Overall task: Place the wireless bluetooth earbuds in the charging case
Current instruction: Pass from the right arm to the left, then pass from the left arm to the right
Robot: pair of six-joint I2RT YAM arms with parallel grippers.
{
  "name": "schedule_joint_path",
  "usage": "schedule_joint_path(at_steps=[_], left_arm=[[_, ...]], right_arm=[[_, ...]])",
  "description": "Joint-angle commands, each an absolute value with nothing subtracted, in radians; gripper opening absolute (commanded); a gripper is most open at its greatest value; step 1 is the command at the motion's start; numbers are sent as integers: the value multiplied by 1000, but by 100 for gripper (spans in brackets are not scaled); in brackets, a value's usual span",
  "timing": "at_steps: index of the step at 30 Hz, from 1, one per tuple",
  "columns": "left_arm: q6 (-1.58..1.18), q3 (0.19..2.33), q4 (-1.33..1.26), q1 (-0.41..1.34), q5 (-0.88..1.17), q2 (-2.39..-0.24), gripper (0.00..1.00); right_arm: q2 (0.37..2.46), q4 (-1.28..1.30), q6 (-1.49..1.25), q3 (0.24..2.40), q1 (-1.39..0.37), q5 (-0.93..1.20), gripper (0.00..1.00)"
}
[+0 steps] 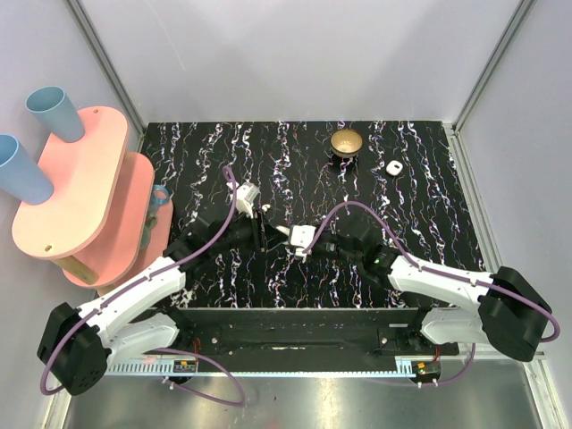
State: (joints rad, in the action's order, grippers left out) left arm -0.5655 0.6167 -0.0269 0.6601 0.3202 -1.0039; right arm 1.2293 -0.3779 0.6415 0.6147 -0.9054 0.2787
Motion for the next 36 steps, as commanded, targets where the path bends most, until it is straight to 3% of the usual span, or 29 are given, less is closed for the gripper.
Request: schedule_joint_path(at_steps=[1, 5, 7, 8, 9, 12, 14, 16, 19, 24, 26, 31, 36], left_arm=[[-554, 661, -86, 667, 305, -1006, 32], [-543, 661, -86, 669, 311, -1008, 15], [-537, 664, -83, 670, 318, -1009, 9], [-529, 663, -83, 672, 321, -1009, 5], [-525, 664, -83, 673, 322, -1008, 3], [-497, 667, -68, 673, 292, -991, 0], [-465, 667, -40, 673, 250, -971, 0], [-431, 655, -31, 673, 169, -924, 0], [-379, 621, -63, 673, 60, -829, 0], [-279, 502, -286, 673, 49, -700, 0], [-236, 456, -385, 673, 98, -652, 0], [-173, 353, -638, 675, 219, -635, 0], [-167, 279, -884, 686, 293, -672, 0]], right_arm=[[1203, -443, 641, 614, -916, 285, 3], [1201, -459, 634, 604, -914, 276, 6], [1200, -474, 615, 601, -916, 259, 13], [1198, -483, 603, 603, -916, 252, 20], [1197, -503, 586, 603, -916, 226, 44], [1167, -546, 484, 607, -914, 113, 63], [1128, -574, 308, 615, -914, 8, 86], [1095, -508, 113, 673, -914, -167, 99], [1039, -211, -99, 812, -914, -178, 100], [1005, -95, -417, 867, -911, -127, 100], [1006, -28, -660, 888, -870, -122, 100], [985, -219, -1030, 769, -761, 155, 100], [1032, -257, -1106, 756, -761, 231, 100]])
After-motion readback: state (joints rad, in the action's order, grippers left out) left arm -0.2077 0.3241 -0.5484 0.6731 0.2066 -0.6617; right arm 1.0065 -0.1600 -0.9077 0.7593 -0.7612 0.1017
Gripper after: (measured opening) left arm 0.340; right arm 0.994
